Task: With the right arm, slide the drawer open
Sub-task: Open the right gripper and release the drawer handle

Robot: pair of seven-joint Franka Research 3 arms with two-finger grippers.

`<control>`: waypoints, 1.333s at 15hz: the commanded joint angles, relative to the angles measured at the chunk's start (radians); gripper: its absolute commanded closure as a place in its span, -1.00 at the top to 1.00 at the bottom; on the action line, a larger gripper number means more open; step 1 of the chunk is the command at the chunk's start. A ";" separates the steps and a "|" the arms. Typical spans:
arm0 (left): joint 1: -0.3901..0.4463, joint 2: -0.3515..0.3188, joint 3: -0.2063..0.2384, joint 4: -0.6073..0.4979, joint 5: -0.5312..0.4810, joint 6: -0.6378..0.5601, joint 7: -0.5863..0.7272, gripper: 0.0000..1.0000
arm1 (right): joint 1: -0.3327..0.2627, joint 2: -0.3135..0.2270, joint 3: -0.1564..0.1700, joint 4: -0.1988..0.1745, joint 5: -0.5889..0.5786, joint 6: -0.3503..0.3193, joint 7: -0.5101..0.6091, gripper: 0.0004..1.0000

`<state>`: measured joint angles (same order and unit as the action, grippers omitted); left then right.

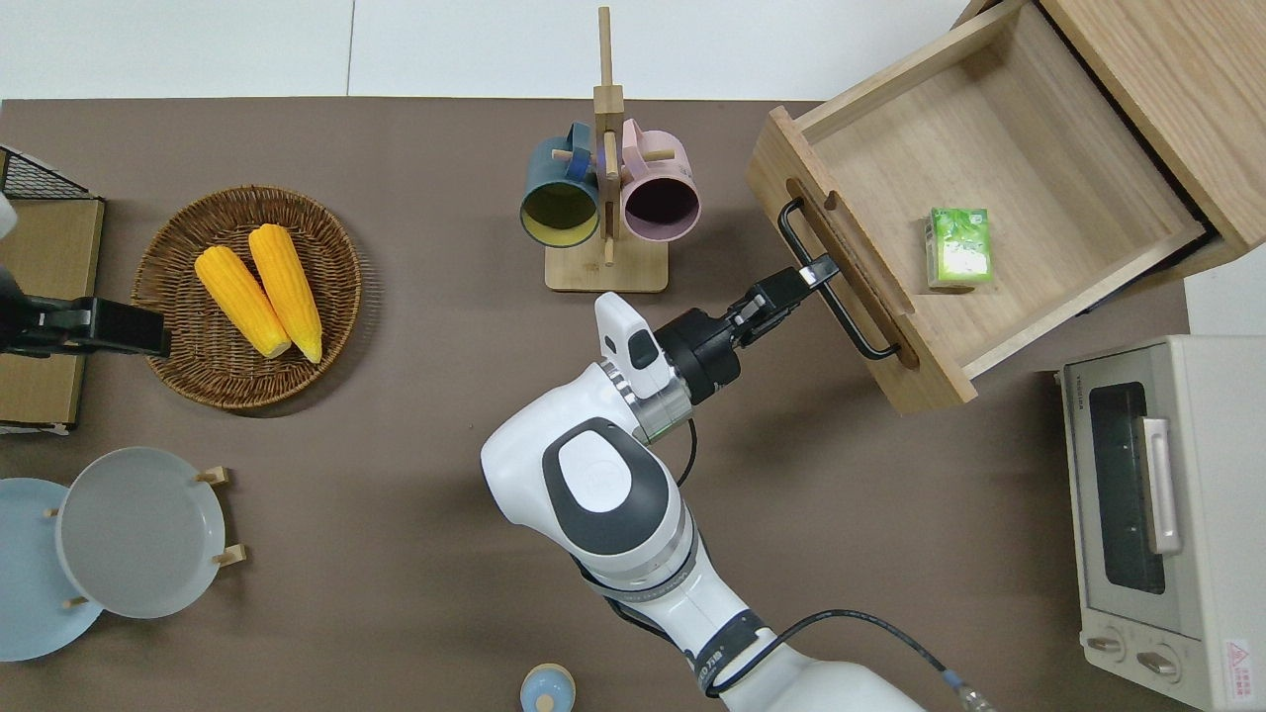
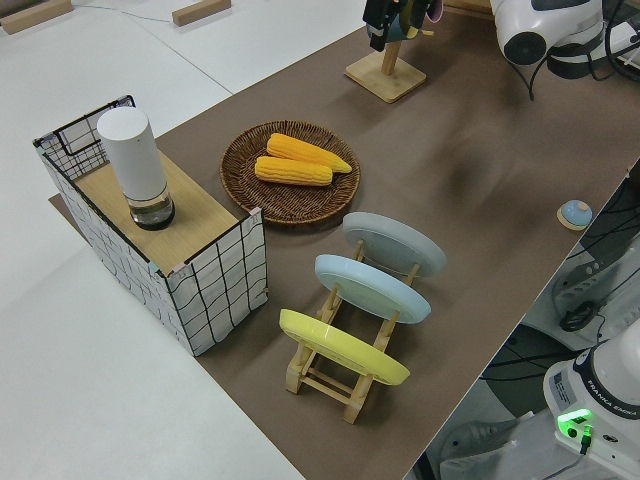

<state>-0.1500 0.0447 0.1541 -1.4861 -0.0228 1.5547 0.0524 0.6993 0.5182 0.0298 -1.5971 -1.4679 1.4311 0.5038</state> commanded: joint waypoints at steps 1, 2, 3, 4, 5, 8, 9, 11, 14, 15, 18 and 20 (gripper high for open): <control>-0.017 0.012 0.016 0.020 0.015 0.001 0.006 0.99 | 0.020 0.028 0.005 0.046 -0.003 0.006 -0.033 -0.28; -0.017 0.012 0.016 0.020 0.015 0.001 0.006 0.99 | 0.017 0.028 0.005 0.046 -0.009 0.009 -0.031 0.37; -0.017 0.012 0.016 0.020 0.014 0.001 0.006 0.99 | 0.012 0.028 0.005 0.046 -0.008 0.014 -0.022 0.82; -0.017 0.012 0.016 0.020 0.014 0.001 0.006 1.00 | 0.009 0.026 0.005 0.046 -0.009 0.015 -0.007 0.95; -0.017 0.012 0.016 0.020 0.014 0.001 0.006 1.00 | 0.006 0.026 0.005 0.046 -0.008 0.017 0.010 0.96; -0.017 0.012 0.016 0.020 0.014 0.001 0.006 0.99 | 0.006 0.028 0.004 0.045 -0.006 0.035 0.064 0.97; -0.017 0.012 0.016 0.020 0.015 0.001 0.006 1.00 | 0.006 0.026 0.005 0.046 -0.006 0.038 0.068 0.96; -0.017 0.012 0.016 0.020 0.014 0.001 0.006 1.00 | 0.008 0.026 0.005 0.046 -0.005 0.038 0.067 0.97; -0.017 0.012 0.016 0.020 0.014 0.001 0.006 1.00 | 0.011 0.025 0.005 0.046 0.003 0.038 0.065 0.96; -0.017 0.012 0.016 0.020 0.014 0.001 0.006 0.99 | 0.011 0.023 0.005 0.049 0.004 0.037 0.064 0.96; -0.017 0.012 0.016 0.020 0.014 0.001 0.006 0.99 | 0.020 0.019 0.005 0.127 0.128 0.038 0.055 0.96; -0.017 0.012 0.016 0.020 0.014 0.001 0.006 1.00 | 0.022 -0.001 0.005 0.170 0.235 0.037 0.053 0.96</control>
<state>-0.1500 0.0447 0.1541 -1.4861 -0.0228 1.5547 0.0524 0.7173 0.5304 0.0348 -1.4979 -1.3549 1.4618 0.5565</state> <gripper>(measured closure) 0.009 0.018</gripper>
